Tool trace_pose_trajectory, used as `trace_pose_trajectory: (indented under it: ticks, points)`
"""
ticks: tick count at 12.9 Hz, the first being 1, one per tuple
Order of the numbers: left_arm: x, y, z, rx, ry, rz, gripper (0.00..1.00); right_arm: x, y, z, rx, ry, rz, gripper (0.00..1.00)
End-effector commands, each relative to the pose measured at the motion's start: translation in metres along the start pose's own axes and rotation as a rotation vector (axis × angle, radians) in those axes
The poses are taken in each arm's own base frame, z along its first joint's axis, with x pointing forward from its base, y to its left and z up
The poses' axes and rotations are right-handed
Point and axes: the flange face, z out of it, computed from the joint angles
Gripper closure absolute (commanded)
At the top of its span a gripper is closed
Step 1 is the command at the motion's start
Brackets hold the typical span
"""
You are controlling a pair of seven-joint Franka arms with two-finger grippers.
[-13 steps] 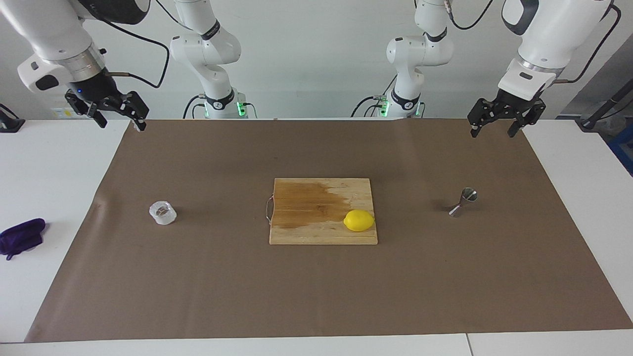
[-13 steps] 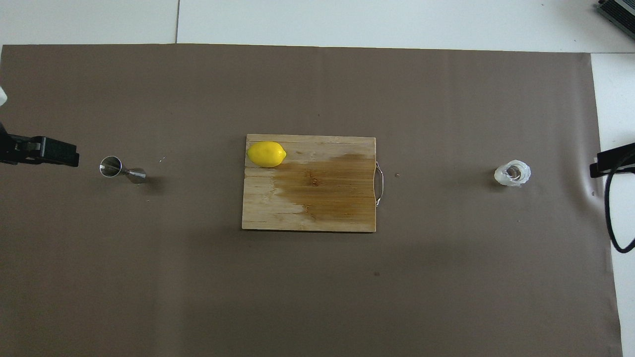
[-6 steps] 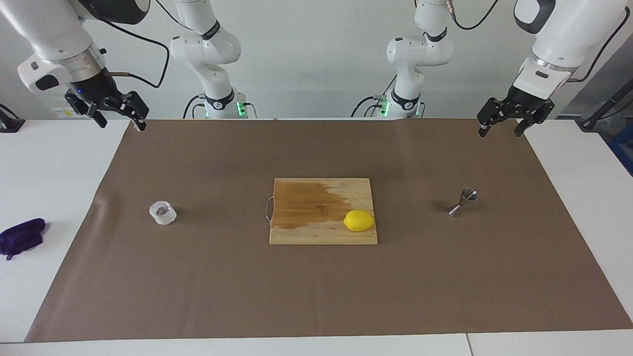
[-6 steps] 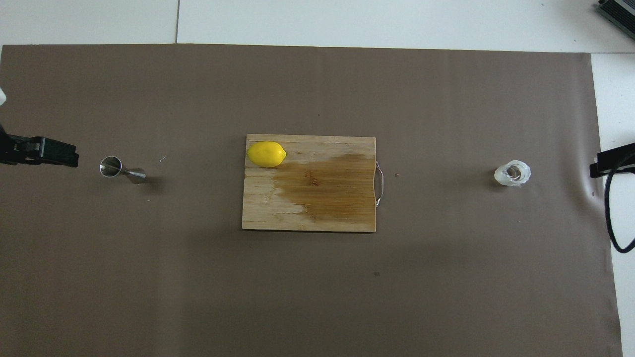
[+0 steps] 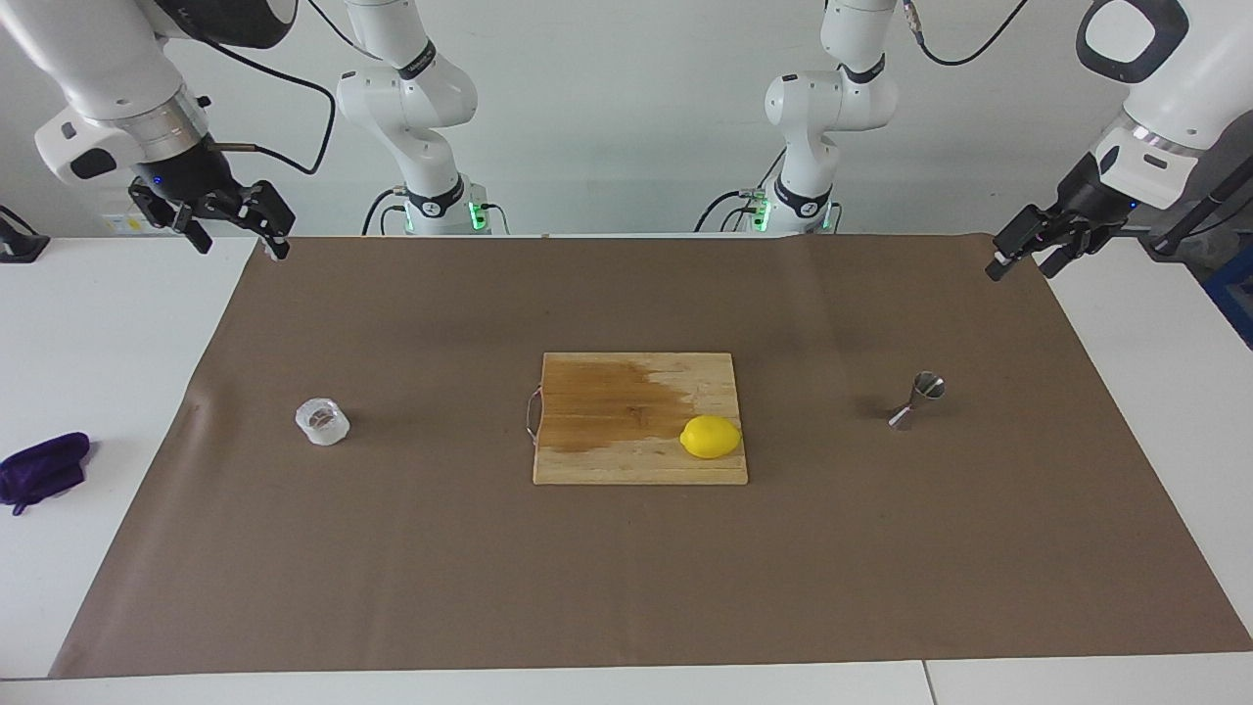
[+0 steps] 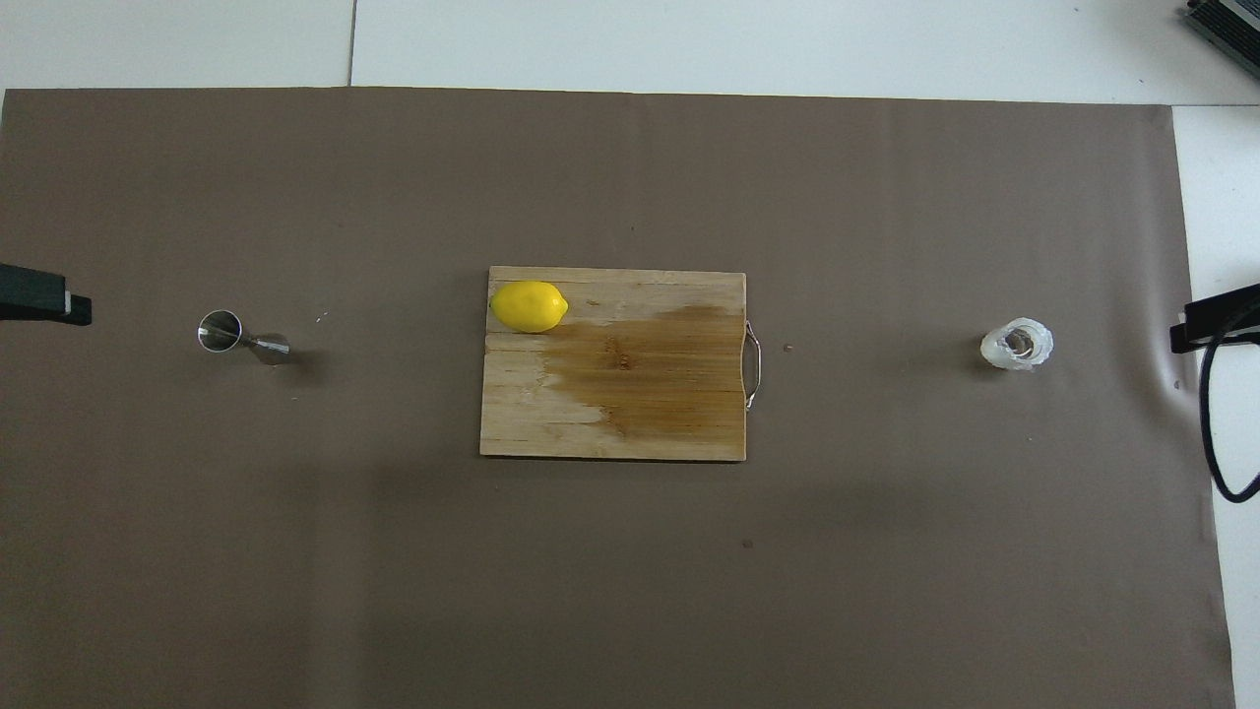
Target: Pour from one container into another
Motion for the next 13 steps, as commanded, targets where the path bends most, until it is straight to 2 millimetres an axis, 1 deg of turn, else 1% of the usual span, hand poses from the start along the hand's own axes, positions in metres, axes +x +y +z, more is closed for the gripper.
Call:
trace_pose_trajectory:
  ticks: [1,4,5,7,8,9,11,13]
  points:
    - [0.006,-0.006,0.028,-0.013,0.019,-0.026,0.0,-0.006,-0.001,-0.001,0.002,0.003,0.004,0.0]
    - [0.021,-0.015,0.063,-0.057,-0.001,-0.075,0.0,-0.006,0.0,-0.002,0.002,0.004,0.004,0.0]
    - [0.023,-0.028,0.073,-0.086,0.001,-0.13,0.0,-0.006,0.0,-0.002,0.002,0.004,0.004,0.0]
    - [0.028,-0.04,0.089,-0.158,0.002,-0.237,0.0,-0.006,-0.001,-0.001,0.002,0.004,0.004,0.0]
    - [0.031,-0.046,0.092,-0.178,0.009,-0.302,0.0,-0.006,0.0,-0.002,0.002,0.006,0.004,0.0]
    - [0.032,-0.048,0.096,-0.207,0.018,-0.371,0.0,-0.006,-0.001,-0.001,0.002,0.003,0.004,0.0]
    - [0.032,-0.059,0.108,-0.272,0.035,-0.534,0.0,-0.006,-0.001,-0.001,0.002,0.003,0.004,0.0]
    - [0.028,-0.064,0.123,-0.321,0.017,-0.688,0.0,-0.006,0.0,-0.002,0.002,0.006,0.004,0.0]
